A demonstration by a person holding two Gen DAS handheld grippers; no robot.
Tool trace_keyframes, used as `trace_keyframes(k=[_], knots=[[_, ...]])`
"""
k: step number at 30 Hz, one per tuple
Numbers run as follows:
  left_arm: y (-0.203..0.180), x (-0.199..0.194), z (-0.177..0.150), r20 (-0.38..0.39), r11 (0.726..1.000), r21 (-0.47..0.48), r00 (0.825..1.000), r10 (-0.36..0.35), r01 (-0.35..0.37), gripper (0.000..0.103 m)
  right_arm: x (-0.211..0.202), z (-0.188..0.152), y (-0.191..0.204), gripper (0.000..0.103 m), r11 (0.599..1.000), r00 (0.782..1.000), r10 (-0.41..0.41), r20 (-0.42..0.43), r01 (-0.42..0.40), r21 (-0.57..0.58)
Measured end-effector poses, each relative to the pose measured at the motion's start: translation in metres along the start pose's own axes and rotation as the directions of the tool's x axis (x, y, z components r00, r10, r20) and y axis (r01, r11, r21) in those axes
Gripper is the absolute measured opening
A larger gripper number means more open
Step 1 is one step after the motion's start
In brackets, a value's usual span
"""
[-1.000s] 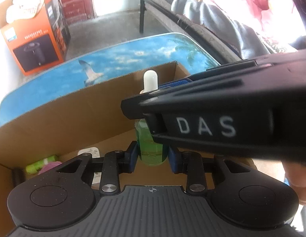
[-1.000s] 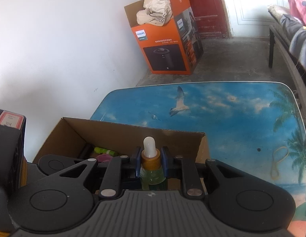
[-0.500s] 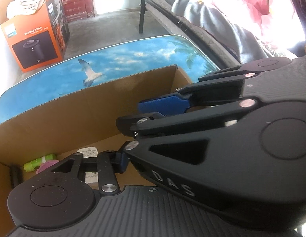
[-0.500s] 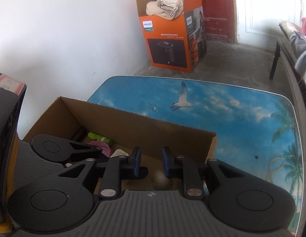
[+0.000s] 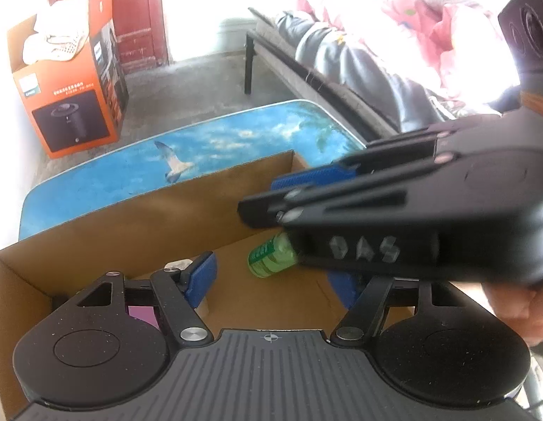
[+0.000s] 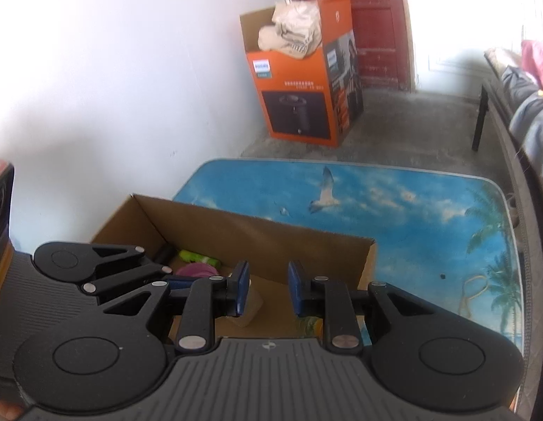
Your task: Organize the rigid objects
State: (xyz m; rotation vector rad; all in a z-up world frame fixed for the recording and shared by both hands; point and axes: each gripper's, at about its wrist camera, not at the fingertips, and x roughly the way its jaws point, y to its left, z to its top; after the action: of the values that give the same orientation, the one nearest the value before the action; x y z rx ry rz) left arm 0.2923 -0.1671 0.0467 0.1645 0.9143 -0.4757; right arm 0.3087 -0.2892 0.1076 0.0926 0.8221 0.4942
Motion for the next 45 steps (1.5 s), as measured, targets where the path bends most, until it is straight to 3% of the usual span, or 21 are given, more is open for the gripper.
trace_keyframes(k=[9, 14, 19, 23, 28, 33, 36, 38, 39, 45], knots=[[0.003, -0.019, -0.012, 0.036, 1.0, -0.008, 0.999, -0.011, 0.011, 0.069, -0.025, -0.001, 0.003, 0.026, 0.999, 0.999, -0.008, 0.034, 0.007, 0.044], [0.004, -0.045, -0.033, 0.101, 0.998, -0.055, 0.995, -0.022, 0.027, 0.069, -0.037, -0.01, -0.001, 0.026, 0.997, 0.999, 0.005, 0.034, -0.008, 0.072], [-0.005, -0.085, -0.074, 0.227, 0.995, -0.083, 0.973, -0.034, 0.054, 0.069, -0.04, -0.018, 0.005, 0.026, 0.996, 1.0, 0.017, -0.007, -0.016, 0.092], [-0.01, -0.099, -0.109, 0.283, 0.991, -0.117, 0.959, -0.03, 0.065, 0.069, -0.032, -0.029, 0.013, 0.026, 0.986, 0.996, 0.051, -0.073, -0.039, 0.16], [-0.01, -0.1, -0.141, 0.276, 0.985, -0.156, 0.961, -0.029, 0.074, 0.069, -0.004, -0.035, 0.02, 0.026, 0.969, 0.985, 0.014, -0.17, 0.029, 0.246], [-0.003, -0.105, -0.157, 0.291, 0.98, -0.178, 0.956, -0.031, 0.086, 0.069, 0.031, -0.037, 0.015, 0.031, 0.898, 0.97, -0.021, -0.242, 0.125, 0.423], [0.004, -0.112, -0.163, 0.311, 0.978, -0.185, 0.95, -0.03, 0.092, 0.069, 0.047, -0.031, 0.025, 0.041, 0.887, 0.96, -0.116, -0.255, 0.216, 0.408], [0.008, -0.117, -0.169, 0.325, 0.979, -0.187, 0.945, -0.021, 0.086, 0.069, 0.055, -0.026, 0.031, 0.056, 0.879, 0.953, -0.154, -0.262, 0.253, 0.404], [0.011, -0.119, -0.171, 0.33, 0.978, -0.189, 0.944, -0.017, 0.084, 0.069, 0.058, -0.025, 0.033, 0.058, 0.872, 0.949, -0.168, -0.267, 0.269, 0.41], [0.023, -0.126, -0.182, 0.336, 0.976, -0.202, 0.942, -0.004, 0.076, 0.069, 0.047, -0.008, 0.056, 0.06, 0.918, 0.949, -0.227, -0.221, 0.284, 0.277]])
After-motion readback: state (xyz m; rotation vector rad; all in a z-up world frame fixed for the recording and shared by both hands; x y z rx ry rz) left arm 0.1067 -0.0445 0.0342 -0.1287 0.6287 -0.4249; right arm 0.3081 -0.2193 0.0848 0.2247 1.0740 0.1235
